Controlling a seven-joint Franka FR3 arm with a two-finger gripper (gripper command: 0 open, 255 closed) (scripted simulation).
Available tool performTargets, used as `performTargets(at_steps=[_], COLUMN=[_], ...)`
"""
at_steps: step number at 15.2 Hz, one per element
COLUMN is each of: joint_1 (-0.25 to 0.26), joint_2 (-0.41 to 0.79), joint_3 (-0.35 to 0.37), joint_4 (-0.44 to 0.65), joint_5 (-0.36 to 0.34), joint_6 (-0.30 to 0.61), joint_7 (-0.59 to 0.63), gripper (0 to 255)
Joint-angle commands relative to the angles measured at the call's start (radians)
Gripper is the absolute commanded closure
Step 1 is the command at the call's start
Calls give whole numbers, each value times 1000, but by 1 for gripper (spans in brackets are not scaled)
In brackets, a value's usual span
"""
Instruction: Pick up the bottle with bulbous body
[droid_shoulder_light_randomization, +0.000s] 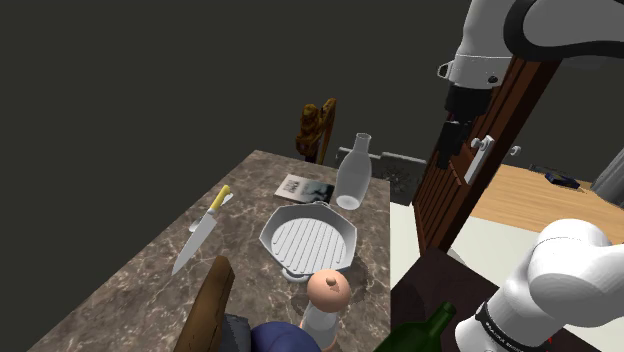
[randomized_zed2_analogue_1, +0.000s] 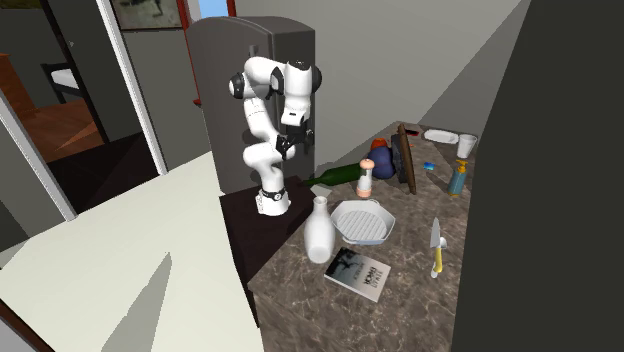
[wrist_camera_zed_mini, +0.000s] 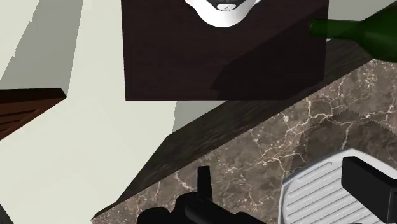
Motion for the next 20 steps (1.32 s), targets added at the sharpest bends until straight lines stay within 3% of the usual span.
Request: performTargets(at_steps=[1,10,18,20], joint_1=[0,-18,-29,-30], joint_2=[0,354,669,694], joint_3=[0,-19,-31,-32], joint_4=[0,203,471,483], joint_5=[0,-19,-26,-26], joint_6=[0,154,204,218], joint_7=[0,-22,-40,-41], gripper=[0,0,0,0])
